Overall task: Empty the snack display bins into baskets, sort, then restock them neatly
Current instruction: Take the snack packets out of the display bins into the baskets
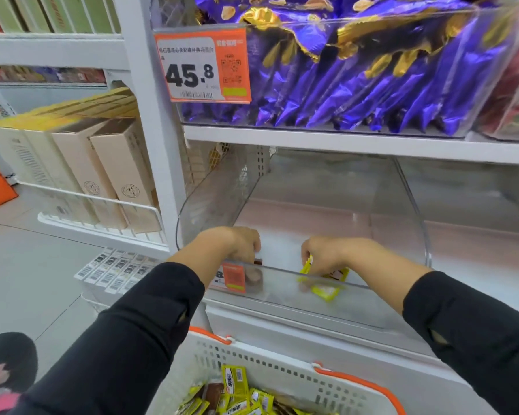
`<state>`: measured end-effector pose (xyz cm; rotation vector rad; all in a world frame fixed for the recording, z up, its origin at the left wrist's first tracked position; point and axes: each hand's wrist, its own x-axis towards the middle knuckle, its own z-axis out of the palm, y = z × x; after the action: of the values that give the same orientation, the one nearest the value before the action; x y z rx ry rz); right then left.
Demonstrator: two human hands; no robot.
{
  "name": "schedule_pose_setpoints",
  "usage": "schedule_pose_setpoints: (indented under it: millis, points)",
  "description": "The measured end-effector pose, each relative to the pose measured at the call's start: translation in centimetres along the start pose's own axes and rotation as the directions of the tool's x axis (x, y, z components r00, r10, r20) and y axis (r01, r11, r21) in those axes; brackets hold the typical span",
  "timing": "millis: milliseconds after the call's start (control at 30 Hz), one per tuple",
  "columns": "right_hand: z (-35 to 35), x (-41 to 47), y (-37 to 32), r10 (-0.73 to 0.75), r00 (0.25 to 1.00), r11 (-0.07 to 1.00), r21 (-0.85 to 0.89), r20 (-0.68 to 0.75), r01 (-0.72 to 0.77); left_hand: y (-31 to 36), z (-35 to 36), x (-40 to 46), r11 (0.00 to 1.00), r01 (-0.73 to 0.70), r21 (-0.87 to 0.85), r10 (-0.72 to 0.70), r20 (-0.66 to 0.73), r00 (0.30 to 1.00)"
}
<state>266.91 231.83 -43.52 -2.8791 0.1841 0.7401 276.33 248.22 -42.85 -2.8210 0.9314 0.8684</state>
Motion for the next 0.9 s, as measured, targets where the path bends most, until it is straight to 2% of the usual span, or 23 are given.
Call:
schedule_pose_setpoints:
  millis: [100, 133, 167, 200, 233, 267, 300, 333, 367, 400, 433, 500, 600, 667, 733, 767, 900]
  points:
    - [-0.1, -0.4, -0.3, -0.019, 0.998, 0.988, 0.151, -0.067, 0.029, 0.2, 0.1, -0.3, 0.999, -0.030, 0.045, 0.030, -0.004, 1.000]
    - [-0.4, -0.7, -0.4, -0.019, 0.987, 0.980, 0.194, -0.162, 0.051, -0.1, 0.1, -0.5, 0.999, -0.049, -0.019, 0.048, -0.041, 0.998]
    - [-0.7, -1.0, -0.5, -0.008, 0.953, 0.969, 0.234, -0.304, 0.083, -0.4, 0.0, -0.9, 0.984, -0.083, -0.155, 0.063, -0.127, 0.990]
    - [-1.2, -1.6, -0.8, 0.026, 0.884, 0.945, 0.300, -0.468, 0.131, -0.5, -0.5, -1.9, 0.935, -0.155, -0.319, 0.069, -0.265, 0.962]
    - [-1.7, -2.7, -1.3, 0.080, 0.798, 0.895, 0.395, -0.597, 0.206, -0.4, -1.0, -3.3, 0.846, -0.270, -0.460, 0.056, -0.426, 0.903]
    - [-2.2, -4.1, -1.9, 0.124, 0.727, 0.813, 0.489, -0.675, 0.316, -0.1, -1.5, -5.0, 0.739, -0.399, -0.543, 0.024, -0.570, 0.821]
    - [-2.5, -5.9, -2.5, 0.137, 0.688, 0.707, 0.557, -0.713, 0.436, 0.2, -1.9, -7.2, 0.631, -0.513, -0.583, -0.010, -0.667, 0.745]
    - [-2.5, -7.8, -3.0, 0.115, 0.669, 0.607, 0.585, -0.734, 0.538, 0.3, -1.9, -9.4, 0.525, -0.598, -0.605, -0.033, -0.717, 0.696]
    - [-2.1, -9.9, -3.6, 0.074, 0.658, 0.546, 0.583, -0.749, 0.602, 0.1, -1.5, -11.5, 0.447, -0.648, -0.617, -0.036, -0.736, 0.676]
    - [-1.5, -12.0, -4.2, 0.019, 0.655, 0.537, 0.560, -0.755, 0.630, -0.3, -0.7, -13.6, 0.411, -0.665, -0.624, -0.014, -0.733, 0.680]
    - [-0.4, -13.5, -4.6, -0.034, 0.669, 0.573, 0.534, -0.742, 0.622, -0.7, 0.5, -15.4, 0.414, -0.651, -0.636, 0.021, -0.708, 0.706]
    - [2.6, -15.2, -5.2, -0.133, 0.762, 0.707, 0.478, -0.634, 0.521, -1.5, 4.0, -18.0, 0.453, -0.562, -0.692, 0.077, -0.598, 0.798]
    - [7.1, -15.4, -5.0, -0.219, 0.940, 0.827, 0.462, -0.262, 0.322, -0.6, 9.8, -19.2, 0.561, -0.389, -0.730, 0.037, -0.448, 0.893]
    - [9.6, -16.1, -4.7, -0.213, 0.975, 0.885, 0.411, -0.059, 0.218, 0.7, 13.1, -20.0, 0.531, -0.288, -0.797, -0.013, -0.347, 0.938]
    - [11.1, -17.1, -3.8, -0.167, 0.984, 0.942, 0.287, -0.056, 0.176, 1.7, 15.4, -20.5, 0.505, -0.236, -0.830, -0.082, -0.318, 0.944]
    - [11.7, -17.7, -3.3, -0.149, 0.986, 0.946, 0.277, -0.082, 0.166, 2.2, 16.2, -20.9, 0.502, -0.227, -0.834, -0.117, -0.326, 0.938]
    - [12.8, -20.6, -1.2, -0.096, 0.992, 0.844, 0.521, -0.087, 0.127, 4.5, 19.0, -21.9, 0.496, -0.224, -0.839, -0.107, -0.314, 0.943]
